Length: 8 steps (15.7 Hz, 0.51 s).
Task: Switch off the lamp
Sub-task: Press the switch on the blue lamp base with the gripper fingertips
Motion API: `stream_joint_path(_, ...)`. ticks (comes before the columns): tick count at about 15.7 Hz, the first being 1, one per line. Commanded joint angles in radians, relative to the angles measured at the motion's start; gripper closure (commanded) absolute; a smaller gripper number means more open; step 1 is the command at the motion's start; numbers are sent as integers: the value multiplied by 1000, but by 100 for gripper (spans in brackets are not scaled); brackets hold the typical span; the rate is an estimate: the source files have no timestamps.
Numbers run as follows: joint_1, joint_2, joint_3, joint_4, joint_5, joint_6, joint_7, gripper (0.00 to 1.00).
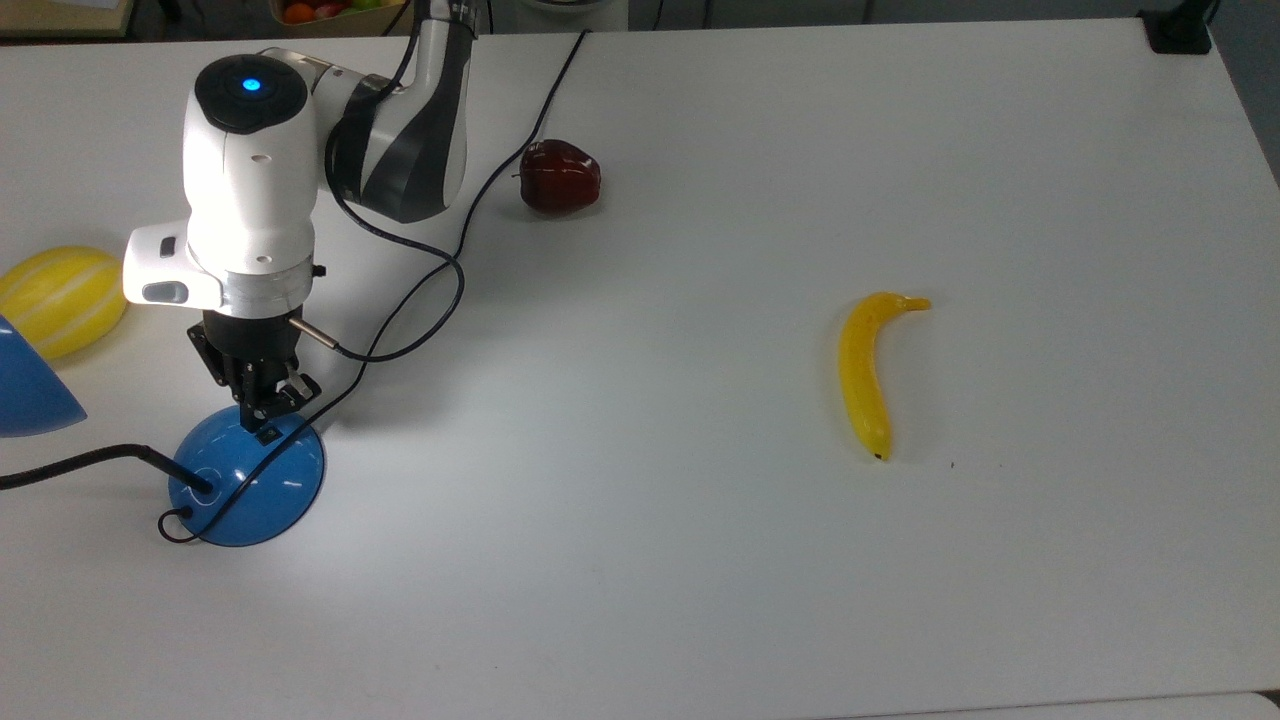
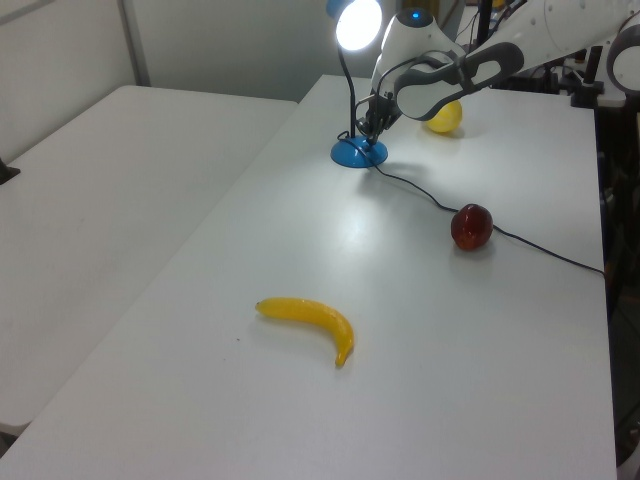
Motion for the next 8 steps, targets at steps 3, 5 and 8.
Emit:
stream_joint_path(3,7,15,3,6,-62,15,26,100)
stream_joint_path(5,8,15,3,-5,-76,15,26,100)
stream_joint_path(8,16,15,5,-18,-105,14,26,100)
